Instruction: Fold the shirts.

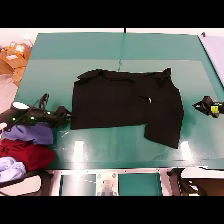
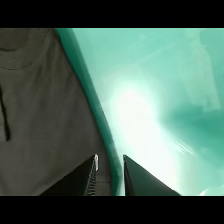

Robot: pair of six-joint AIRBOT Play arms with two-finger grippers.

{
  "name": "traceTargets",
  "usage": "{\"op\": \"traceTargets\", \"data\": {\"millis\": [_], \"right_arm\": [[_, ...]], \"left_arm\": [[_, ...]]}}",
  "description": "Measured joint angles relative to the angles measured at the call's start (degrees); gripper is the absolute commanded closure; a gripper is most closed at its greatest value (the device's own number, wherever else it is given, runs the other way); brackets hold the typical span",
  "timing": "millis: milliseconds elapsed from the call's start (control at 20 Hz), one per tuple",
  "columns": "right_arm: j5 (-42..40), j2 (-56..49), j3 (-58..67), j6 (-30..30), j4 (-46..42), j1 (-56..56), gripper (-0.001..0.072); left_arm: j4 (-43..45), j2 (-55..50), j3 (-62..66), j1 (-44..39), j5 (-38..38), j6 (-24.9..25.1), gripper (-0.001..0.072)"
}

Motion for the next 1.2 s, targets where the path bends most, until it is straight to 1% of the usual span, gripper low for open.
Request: {"op": "traceTargets", "data": {"millis": [100, 200, 250, 300, 350, 400, 450, 500, 600, 650, 1000, 1100, 1150, 1200], "right_arm": [[-0.24, 0.02, -0.09, -0.02, 0.04, 0.02, 0.0420], [-0.24, 0.02, -0.13, 0.04, 0.02, 0.04, 0.0419], [-0.28, 0.02, -0.15, 0.20, 0.00, 0.04, 0.0419], [-0.28, 0.02, -0.15, 0.28, 0.00, 0.04, 0.0419], [-0.31, 0.02, -0.15, 0.42, 0.00, 0.04, 0.0419], [-0.31, 0.00, -0.17, 0.42, -0.04, 0.04, 0.0417], [-0.28, -0.11, -0.17, 0.44, -0.11, 0.04, 0.0371], [-0.04, -0.42, -0.17, 0.46, -0.13, 0.04, 0.0299], [0.83, -1.46, -0.20, 0.48, -0.15, 0.04, 0.0297], [1.07, -2.08, -0.17, 0.50, -0.20, 0.04, 0.0273], [3.72, -4.94, -2.91, -0.50, 0.98, 0.15, 0.0273], [2.78, -5.51, -4.52, -1.03, 1.81, 0.44, 0.0286], [2.86, -6.08, -5.14, -1.22, 2.78, 0.85, 0.0315], [3.54, -6.75, -5.60, -1.51, 3.48, 1.40, 0.0325]], "left_arm": [[-6.29, -2.71, -0.90, -1.68, -0.87, 2.21, 0.0299], [-7.08, -4.44, -1.16, -2.47, -3.28, 4.15, 0.0301], [-6.84, -4.98, -0.87, -2.45, -4.55, 4.81, 0.0348], [-5.73, -5.35, -0.28, -2.19, -5.27, 5.18, 0.0563], [-3.17, -5.70, 0.46, -1.62, -5.79, 5.60, 0.0684], [-1.99, -5.97, 1.27, -1.03, -6.54, 5.84, 0.0683], [-1.09, -5.99, 2.29, -0.76, -6.29, 6.08, 0.0683], [-0.85, -6.10, 3.15, -0.33, -6.01, 6.12, 0.0683], [-0.35, -6.21, 4.33, -0.09, -5.22, 6.34, 0.0683], [-0.02, -6.21, 4.74, 0.02, -4.79, 6.49, 0.0684], [0.46, -6.23, 5.75, 0.28, -4.39, 6.93, 0.0683], [0.46, -6.25, 5.79, 0.28, -4.42, 6.99, 0.0683], [0.44, -6.25, 5.81, 0.28, -4.42, 7.02, 0.0683], [0.39, -6.25, 5.81, 0.28, -4.42, 7.04, 0.0683]]}}
